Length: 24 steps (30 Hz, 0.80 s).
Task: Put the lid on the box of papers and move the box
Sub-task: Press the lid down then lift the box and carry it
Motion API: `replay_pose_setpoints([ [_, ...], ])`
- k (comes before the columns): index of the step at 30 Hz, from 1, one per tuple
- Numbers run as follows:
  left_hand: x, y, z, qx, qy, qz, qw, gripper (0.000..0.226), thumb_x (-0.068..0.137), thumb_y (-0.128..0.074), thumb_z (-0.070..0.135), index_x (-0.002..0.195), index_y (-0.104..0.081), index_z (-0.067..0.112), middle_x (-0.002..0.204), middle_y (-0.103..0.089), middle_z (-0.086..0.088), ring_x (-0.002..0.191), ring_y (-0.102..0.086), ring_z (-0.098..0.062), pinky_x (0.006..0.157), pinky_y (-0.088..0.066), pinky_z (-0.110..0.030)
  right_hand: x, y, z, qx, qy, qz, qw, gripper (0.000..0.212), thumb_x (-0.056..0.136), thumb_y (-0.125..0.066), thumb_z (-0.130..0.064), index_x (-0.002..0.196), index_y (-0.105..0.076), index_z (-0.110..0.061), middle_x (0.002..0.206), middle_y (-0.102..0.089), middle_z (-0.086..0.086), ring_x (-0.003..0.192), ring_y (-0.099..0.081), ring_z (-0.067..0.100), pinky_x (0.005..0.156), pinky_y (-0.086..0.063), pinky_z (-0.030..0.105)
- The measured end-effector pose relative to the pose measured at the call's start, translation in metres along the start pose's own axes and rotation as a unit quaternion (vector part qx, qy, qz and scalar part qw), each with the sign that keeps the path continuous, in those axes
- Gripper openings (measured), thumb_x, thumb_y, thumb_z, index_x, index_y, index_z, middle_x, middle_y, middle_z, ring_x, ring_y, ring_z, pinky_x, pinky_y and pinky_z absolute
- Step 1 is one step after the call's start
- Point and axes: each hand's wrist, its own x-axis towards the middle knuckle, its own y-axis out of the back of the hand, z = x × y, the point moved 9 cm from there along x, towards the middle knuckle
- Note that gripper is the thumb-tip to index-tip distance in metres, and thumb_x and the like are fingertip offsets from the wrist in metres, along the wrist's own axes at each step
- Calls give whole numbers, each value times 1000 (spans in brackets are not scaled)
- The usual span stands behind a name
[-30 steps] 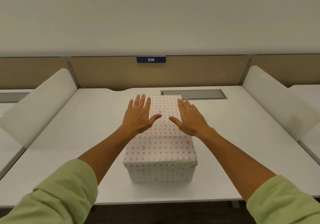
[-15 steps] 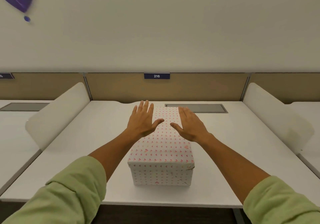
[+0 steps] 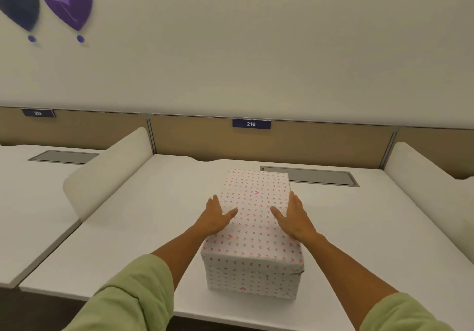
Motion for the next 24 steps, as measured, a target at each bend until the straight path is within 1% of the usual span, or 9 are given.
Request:
replay_pose_setpoints([
  [3, -5, -9, -23, -133, 93, -41, 986, 99, 88, -53, 64, 156, -4, 12, 164, -18, -12, 145, -30, -35, 112, -35, -48, -4, -14, 29, 176, -125, -16, 976, 93, 93, -58, -58, 159, -8, -16, 163, -29, 11, 144, -39, 37, 112, -41, 55],
  [5, -11, -18, -37, -197, 135, -72, 968, 91, 89, -52, 63, 154, -16, 11, 157, -34, -13, 136, -45, -36, 106, -44, -47, -12, -27, 44, 252, -195, -46, 947, 88, 94, -55, -60, 157, -13, -17, 157, -38, 12, 137, -47, 38, 105, -45, 54],
  [8, -16, -35, -52, -272, 157, -121, 942, 74, 91, -52, 61, 143, -41, 10, 135, -58, -13, 116, -62, -34, 101, -51, -47, -18, -40, 60, 345, -235, -78, 905, 76, 94, -59, -55, 153, -29, -17, 145, -51, 13, 124, -57, 37, 101, -50, 53],
  [10, -20, -44, -54, -328, 163, -137, 920, 65, 91, -54, 59, 136, -50, 12, 122, -66, -12, 105, -68, -33, 96, -54, -47, -23, -49, 68, 387, -251, -105, 881, 70, 94, -63, -50, 149, -37, -16, 136, -59, 14, 117, -61, 37, 102, -51, 55],
  [12, -21, -46, -53, -355, 161, -135, 911, 59, 90, -56, 57, 131, -54, 15, 114, -69, -10, 98, -71, -32, 90, -57, -45, -28, -56, 71, 418, -260, -122, 862, 65, 93, -65, -49, 144, -42, -16, 127, -65, 15, 112, -65, 38, 100, -53, 56],
  [14, -21, -43, -54, -351, 161, -126, 914, 58, 89, -58, 57, 128, -56, 15, 111, -70, -10, 95, -71, -31, 87, -59, -43, -30, -58, 71, 435, -260, -124, 853, 62, 93, -66, -47, 142, -45, -16, 123, -67, 15, 109, -67, 38, 96, -55, 55],
  [18, -22, -37, -59, -341, 169, -117, 917, 55, 87, -58, 61, 121, -57, 18, 110, -71, -10, 93, -73, -32, 89, -58, -45, -29, -58, 64, 448, -255, -129, 847, 58, 92, -69, -43, 138, -48, -15, 121, -69, 16, 107, -68, 38, 95, -57, 54],
  [21, -27, -30, -62, -344, 172, -111, 916, 55, 86, -59, 60, 122, -56, 19, 107, -73, -11, 87, -75, -32, 83, -61, -43, -28, -59, 56, 446, -253, -131, 848, 56, 93, -69, -42, 137, -49, -15, 121, -69, 16, 107, -68, 38, 96, -56, 53],
  [24, -32, -18, -69, -335, 175, -100, 921, 55, 86, -60, 60, 122, -55, 19, 108, -73, -11, 88, -75, -32, 86, -60, -43, -31, -61, 43, 444, -248, -140, 850, 55, 93, -69, -43, 137, -50, -15, 118, -70, 15, 105, -69, 37, 83, -60, 47],
])
